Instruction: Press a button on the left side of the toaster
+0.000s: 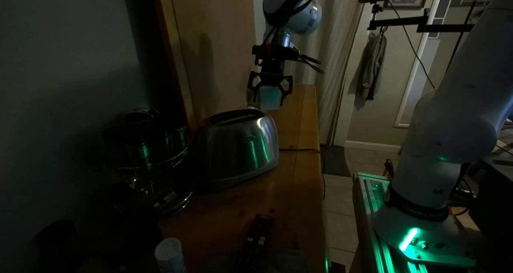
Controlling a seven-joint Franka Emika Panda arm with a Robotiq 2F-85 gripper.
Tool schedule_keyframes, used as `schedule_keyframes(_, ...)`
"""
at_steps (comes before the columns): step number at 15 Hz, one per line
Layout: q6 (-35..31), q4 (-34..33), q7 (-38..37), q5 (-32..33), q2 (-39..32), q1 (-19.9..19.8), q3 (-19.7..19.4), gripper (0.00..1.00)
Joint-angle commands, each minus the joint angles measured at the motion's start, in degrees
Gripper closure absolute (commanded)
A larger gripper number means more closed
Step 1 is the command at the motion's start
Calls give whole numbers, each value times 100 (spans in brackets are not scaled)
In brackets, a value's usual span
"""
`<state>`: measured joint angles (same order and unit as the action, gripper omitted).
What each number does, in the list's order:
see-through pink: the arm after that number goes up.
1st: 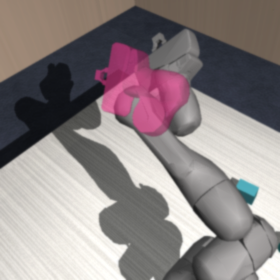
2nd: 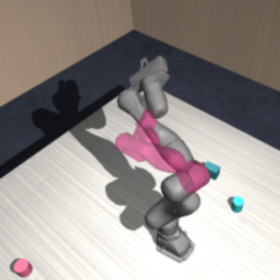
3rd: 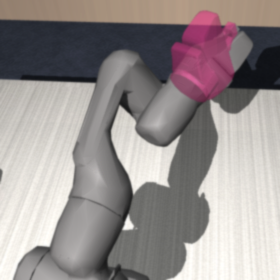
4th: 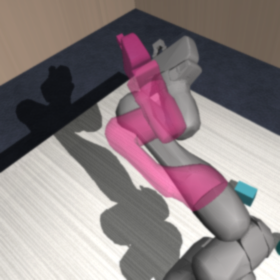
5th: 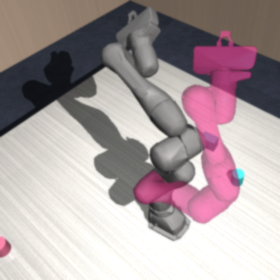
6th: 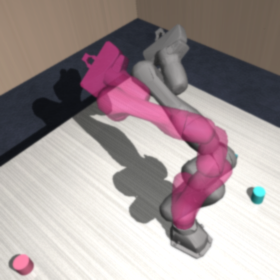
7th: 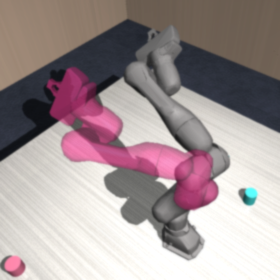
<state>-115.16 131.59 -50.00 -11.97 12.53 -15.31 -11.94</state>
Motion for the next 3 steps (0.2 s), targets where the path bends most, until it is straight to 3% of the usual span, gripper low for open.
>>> schedule_keyframes(1, 11, -11, 5, -3, -10, -20, 16, 0)
schedule_keyframes(3, 11, -11, 5, -3, -11, -20, 16, 0)
